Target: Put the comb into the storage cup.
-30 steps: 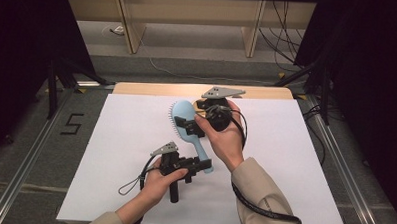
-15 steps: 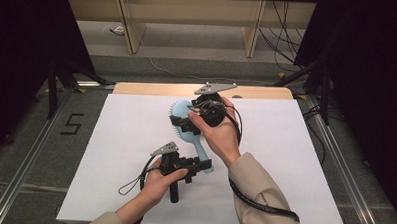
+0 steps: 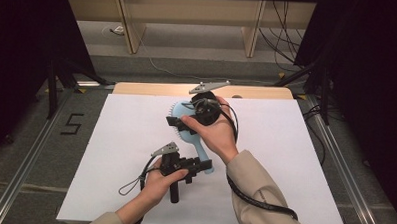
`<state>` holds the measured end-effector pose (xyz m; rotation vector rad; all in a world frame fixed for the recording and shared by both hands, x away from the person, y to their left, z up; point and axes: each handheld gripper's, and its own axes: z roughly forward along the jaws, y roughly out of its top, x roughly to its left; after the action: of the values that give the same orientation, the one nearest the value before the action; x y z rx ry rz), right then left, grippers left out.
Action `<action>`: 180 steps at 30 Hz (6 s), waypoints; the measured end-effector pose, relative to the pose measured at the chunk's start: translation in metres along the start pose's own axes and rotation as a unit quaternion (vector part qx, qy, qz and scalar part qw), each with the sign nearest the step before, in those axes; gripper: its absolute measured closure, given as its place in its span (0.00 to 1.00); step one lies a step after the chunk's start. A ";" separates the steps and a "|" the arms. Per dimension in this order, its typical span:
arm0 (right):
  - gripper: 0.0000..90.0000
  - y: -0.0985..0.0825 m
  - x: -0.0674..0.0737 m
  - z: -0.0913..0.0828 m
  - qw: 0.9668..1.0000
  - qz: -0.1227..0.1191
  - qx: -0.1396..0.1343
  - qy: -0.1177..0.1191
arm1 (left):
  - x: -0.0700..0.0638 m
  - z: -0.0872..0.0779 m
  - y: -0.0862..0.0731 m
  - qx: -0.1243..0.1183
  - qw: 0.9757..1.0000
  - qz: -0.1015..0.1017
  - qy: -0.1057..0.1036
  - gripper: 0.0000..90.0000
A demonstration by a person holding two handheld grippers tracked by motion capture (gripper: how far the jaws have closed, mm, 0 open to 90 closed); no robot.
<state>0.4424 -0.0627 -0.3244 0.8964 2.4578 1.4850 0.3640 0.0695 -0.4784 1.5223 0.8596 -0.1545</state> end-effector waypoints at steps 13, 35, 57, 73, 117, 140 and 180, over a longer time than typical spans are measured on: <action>0.24 0.000 0.003 0.002 1.000 -0.008 0.017 -0.001 | 0.000 0.000 -0.001 0.004 1.000 0.001 0.002 0.72; 0.25 -0.002 0.002 -0.006 1.000 0.003 0.006 -0.010 | 0.001 -0.001 0.000 0.017 0.999 0.038 0.020 0.71; 0.25 -0.010 -0.007 -0.022 0.999 0.018 -0.019 -0.028 | -0.006 -0.008 0.006 0.050 0.987 0.136 0.076 0.46; 0.25 -0.028 -0.017 -0.054 0.995 0.031 -0.063 -0.073 | -0.007 -0.036 0.016 0.073 0.965 0.210 0.142 0.13; 0.25 -0.038 -0.037 -0.088 0.979 0.052 -0.124 -0.154 | 0.026 -0.081 0.020 0.042 0.945 0.223 0.234 0.02; 0.25 -0.030 -0.042 -0.091 0.976 0.053 -0.137 -0.162 | 0.027 -0.082 0.021 0.039 0.946 0.214 0.239 0.04; 0.25 -0.001 -0.047 -0.087 0.973 0.048 -0.145 -0.175 | 0.033 -0.085 0.027 0.042 0.950 0.200 0.237 0.00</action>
<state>0.4456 -0.1555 -0.2899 1.1152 1.9170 1.5122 0.3701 0.1633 -0.4614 1.8168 0.9009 0.4970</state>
